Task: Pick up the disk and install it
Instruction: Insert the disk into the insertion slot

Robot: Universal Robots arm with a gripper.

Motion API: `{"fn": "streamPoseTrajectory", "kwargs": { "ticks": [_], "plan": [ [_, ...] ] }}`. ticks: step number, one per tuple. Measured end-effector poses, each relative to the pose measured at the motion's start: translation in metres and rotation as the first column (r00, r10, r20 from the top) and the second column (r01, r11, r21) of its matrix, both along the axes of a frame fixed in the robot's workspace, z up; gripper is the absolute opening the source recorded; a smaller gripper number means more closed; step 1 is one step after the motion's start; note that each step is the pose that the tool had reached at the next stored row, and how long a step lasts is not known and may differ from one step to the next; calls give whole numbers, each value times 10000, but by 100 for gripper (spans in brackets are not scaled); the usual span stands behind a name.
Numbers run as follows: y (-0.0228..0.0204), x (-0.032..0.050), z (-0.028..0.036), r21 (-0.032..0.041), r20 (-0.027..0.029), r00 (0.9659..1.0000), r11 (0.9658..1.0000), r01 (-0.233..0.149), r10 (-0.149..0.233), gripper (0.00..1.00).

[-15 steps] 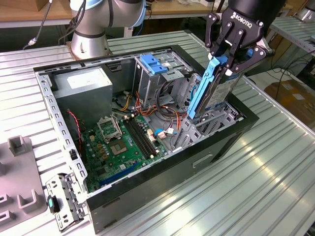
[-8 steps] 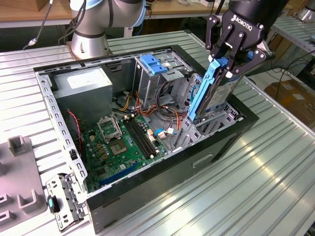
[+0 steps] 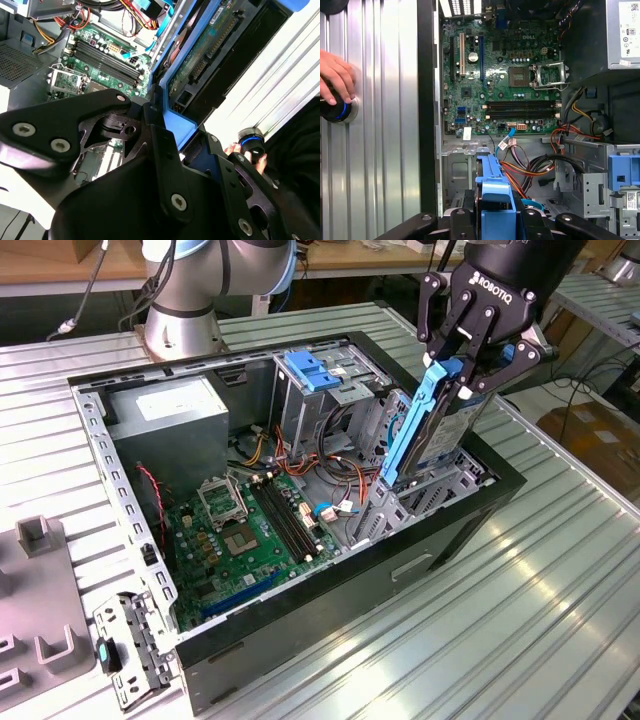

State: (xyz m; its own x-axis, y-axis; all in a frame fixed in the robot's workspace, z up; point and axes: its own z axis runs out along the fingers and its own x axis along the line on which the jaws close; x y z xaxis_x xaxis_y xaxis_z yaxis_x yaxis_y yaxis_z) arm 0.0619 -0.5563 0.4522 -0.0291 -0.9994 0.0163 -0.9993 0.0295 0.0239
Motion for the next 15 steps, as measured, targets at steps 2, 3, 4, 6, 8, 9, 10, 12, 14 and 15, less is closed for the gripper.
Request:
{"fn": "streamPoseTrajectory", "kwargs": {
  "ticks": [2,3,4,6,8,9,10,12,14,15],
  "plan": [
    [0,0,-1,1,0,10000,10000,0,0,37],
    [0,0,0,0,0,10000,10000,0,0,37],
    [0,0,-1,0,0,10000,10000,0,0,37],
    [0,0,-1,0,0,10000,10000,0,0,37],
    [0,1,-1,1,0,10000,10000,0,0,37],
    [2,12,-2,2,0,10000,10000,-2,2,37],
    [7,22,-6,-1,0,10000,10000,31,-31,37],
    [7,19,-35,-1,-5,10000,10000,37,-37,37],
    [7,19,-165,-1,-35,10000,10000,38,-38,37],
    [7,19,-188,8,-35,10000,10000,38,-38,37]
  ]
}}
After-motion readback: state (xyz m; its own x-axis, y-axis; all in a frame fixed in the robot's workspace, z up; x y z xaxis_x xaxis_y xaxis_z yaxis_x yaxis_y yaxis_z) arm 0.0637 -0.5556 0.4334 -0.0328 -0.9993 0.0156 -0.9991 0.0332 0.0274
